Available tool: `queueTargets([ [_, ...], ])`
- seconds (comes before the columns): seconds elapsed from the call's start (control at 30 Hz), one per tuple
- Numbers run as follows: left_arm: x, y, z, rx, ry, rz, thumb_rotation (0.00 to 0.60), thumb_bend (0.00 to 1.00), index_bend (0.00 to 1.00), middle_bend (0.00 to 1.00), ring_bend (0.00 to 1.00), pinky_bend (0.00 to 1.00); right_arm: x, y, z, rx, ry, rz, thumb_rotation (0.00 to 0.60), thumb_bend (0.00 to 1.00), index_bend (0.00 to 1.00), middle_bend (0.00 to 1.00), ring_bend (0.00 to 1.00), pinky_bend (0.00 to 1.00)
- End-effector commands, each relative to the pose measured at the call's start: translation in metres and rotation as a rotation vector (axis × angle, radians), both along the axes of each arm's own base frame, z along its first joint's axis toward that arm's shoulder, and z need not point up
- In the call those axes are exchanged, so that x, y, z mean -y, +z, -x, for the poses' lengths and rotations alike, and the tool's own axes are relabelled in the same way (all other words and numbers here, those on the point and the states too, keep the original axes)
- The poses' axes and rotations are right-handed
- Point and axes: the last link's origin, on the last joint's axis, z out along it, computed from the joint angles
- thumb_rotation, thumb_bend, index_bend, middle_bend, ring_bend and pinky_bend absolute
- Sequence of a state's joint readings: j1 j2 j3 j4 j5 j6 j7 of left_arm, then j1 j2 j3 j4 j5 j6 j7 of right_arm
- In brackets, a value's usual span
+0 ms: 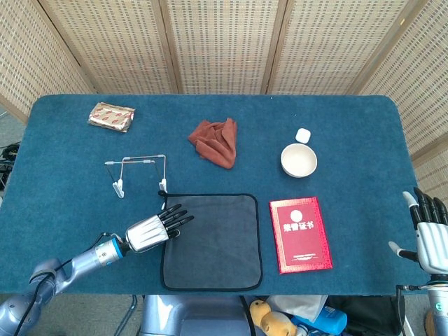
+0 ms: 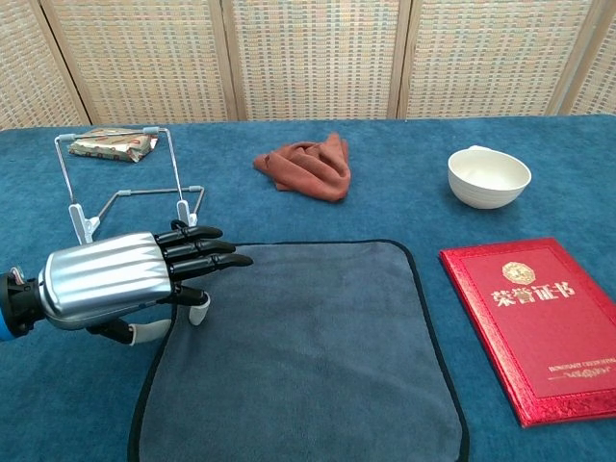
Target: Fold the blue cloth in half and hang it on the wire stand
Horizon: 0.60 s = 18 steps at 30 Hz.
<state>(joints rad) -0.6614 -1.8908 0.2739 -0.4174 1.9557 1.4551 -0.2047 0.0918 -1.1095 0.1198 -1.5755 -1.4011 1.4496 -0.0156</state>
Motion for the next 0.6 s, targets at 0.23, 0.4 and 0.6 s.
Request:
queueTargets([
  [0.23,-0.002,0.002,-0.006,0.026,-0.004,-0.005,0.600,0.48,0.61,0.00,0.00,0.00,0.000,0.001,0.000,0.018,-0.003,-0.004,0.600,0.00,0.00,0.00,0.00,0.00],
  [0.4,-0.002,0.001,-0.017,0.047,-0.036,-0.008,0.600,0.48,0.63,0.00,0.00,0.00,0.000,0.004,0.000,0.031,-0.005,-0.001,0.600,0.00,0.00,0.00,0.00,0.00],
  [0.6,-0.008,-0.003,-0.038,0.069,-0.080,-0.028,0.600,0.48,0.63,0.00,0.00,0.00,0.000,0.005,0.000,0.034,-0.004,-0.005,0.600,0.00,0.00,0.00,0.00,0.00],
])
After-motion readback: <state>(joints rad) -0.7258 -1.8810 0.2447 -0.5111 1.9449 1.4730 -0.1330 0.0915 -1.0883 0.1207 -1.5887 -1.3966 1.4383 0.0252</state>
